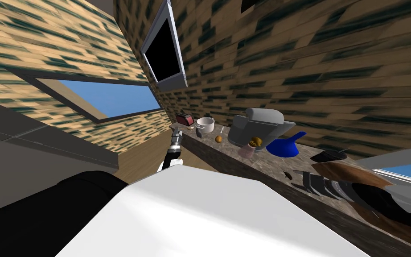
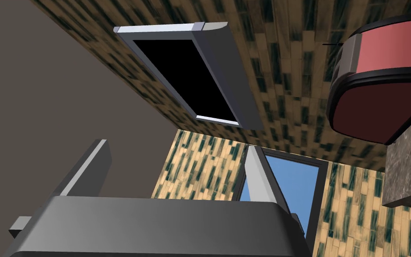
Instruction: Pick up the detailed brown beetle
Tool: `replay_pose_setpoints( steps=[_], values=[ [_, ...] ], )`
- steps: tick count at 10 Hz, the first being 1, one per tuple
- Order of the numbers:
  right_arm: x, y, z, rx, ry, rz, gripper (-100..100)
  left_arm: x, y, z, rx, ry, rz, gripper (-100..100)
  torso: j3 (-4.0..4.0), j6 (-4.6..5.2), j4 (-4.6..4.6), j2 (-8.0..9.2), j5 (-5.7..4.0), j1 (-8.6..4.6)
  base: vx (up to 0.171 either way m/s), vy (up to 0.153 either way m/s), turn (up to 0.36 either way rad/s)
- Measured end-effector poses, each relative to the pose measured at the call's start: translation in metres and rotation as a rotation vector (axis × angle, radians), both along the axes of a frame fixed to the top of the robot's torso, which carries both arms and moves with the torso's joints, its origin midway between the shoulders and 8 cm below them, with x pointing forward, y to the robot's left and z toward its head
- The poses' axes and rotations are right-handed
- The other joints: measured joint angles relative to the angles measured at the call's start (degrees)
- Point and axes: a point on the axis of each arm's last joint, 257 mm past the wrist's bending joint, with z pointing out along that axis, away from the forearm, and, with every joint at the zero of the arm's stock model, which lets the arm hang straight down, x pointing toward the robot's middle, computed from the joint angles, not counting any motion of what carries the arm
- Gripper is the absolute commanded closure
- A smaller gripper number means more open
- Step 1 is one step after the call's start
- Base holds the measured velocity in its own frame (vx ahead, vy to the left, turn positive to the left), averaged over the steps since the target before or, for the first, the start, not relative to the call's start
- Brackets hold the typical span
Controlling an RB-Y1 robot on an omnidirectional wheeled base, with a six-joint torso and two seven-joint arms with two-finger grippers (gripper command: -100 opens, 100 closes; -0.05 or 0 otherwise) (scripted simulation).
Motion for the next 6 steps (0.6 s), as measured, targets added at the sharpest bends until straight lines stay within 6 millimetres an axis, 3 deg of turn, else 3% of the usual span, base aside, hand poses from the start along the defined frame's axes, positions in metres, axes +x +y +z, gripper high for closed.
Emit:
replay_pose_setpoints(
  steps=[1, 4, 5, 6],
  values=[
    [0.000, 0.000, 0.000, 0.000, 0.000, 0.000, -100, 0.000, 0.000, 0.000, 0.000, 0.000, 0.000, 0, 0.05, 0.00, 0.02, 0.08, -0.05, -0.17, -0.030, -0.013, 0.224],
    [-0.008, -0.001, -0.021, 0.005, 0.004, -0.052, -100, 0.000, 0.000, 0.000, 0.000, 0.000, 0.000, 0, 0.16, -0.08, 0.06, 0.27, -0.23, -0.54, -0.046, -0.037, 0.156],
    [-0.008, -0.002, -0.021, 0.004, 0.003, -0.054, 100, 0.000, 0.000, 0.000, 0.000, 0.000, 0.000, 0, 0.08, -0.05, 0.03, 0.14, -0.28, -0.61, -0.006, -0.002, -0.009],
    [-0.009, -0.001, -0.021, 0.005, 0.004, -0.054, 100, 0.000, 0.000, 0.000, 0.000, 0.000, 0.000, 0, 0.02, -0.07, 0.01, 0.04, -0.27, -0.58, 0.000, 0.000, 0.000]
  ],
)
